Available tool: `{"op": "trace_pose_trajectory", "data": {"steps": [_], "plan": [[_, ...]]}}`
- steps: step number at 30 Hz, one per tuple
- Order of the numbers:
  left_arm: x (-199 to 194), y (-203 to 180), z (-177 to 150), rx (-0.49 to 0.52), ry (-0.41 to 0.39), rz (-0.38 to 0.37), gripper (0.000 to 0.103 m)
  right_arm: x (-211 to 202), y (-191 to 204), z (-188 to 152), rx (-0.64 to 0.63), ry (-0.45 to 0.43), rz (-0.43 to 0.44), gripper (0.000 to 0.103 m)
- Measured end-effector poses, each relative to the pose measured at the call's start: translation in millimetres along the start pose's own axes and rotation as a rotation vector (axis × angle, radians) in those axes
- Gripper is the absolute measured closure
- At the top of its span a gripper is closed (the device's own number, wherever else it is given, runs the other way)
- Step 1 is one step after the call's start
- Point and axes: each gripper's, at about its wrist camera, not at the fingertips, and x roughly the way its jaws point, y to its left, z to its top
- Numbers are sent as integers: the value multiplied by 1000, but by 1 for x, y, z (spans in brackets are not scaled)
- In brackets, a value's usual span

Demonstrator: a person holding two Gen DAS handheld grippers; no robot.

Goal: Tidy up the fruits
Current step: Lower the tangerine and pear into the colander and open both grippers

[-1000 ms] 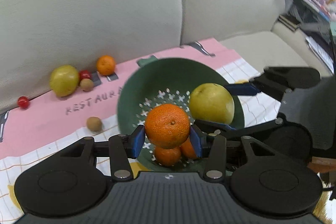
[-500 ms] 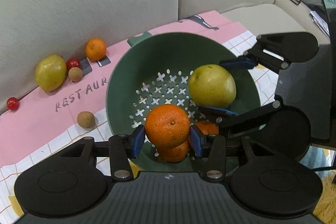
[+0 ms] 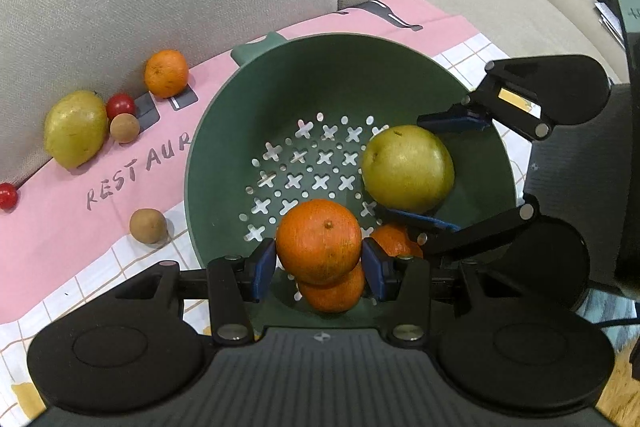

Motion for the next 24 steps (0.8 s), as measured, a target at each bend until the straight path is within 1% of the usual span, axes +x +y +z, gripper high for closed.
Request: {"op": "trace_pose_trajectory", "data": {"steps": [5,7,10,16,21,24], "plan": [[5,4,4,-38,-9,3,50,2,-1,2,11,7,0,42],[7,5,5,-45,-12,25,51,0,0,2,6,6,-1,42],[10,0,7,-10,-18,66,51,-2,1,1,2,1,-3,44],[17,-10,10,39,-2,107,50,-4,2,3,5,-9,-14,44],[17,-11,9,40,-7,125,50,-5,3,1,8,-8,-16,44],[14,-8,8,32,-11,125,49,-5,4,0,10,-11,-30,41]]}}
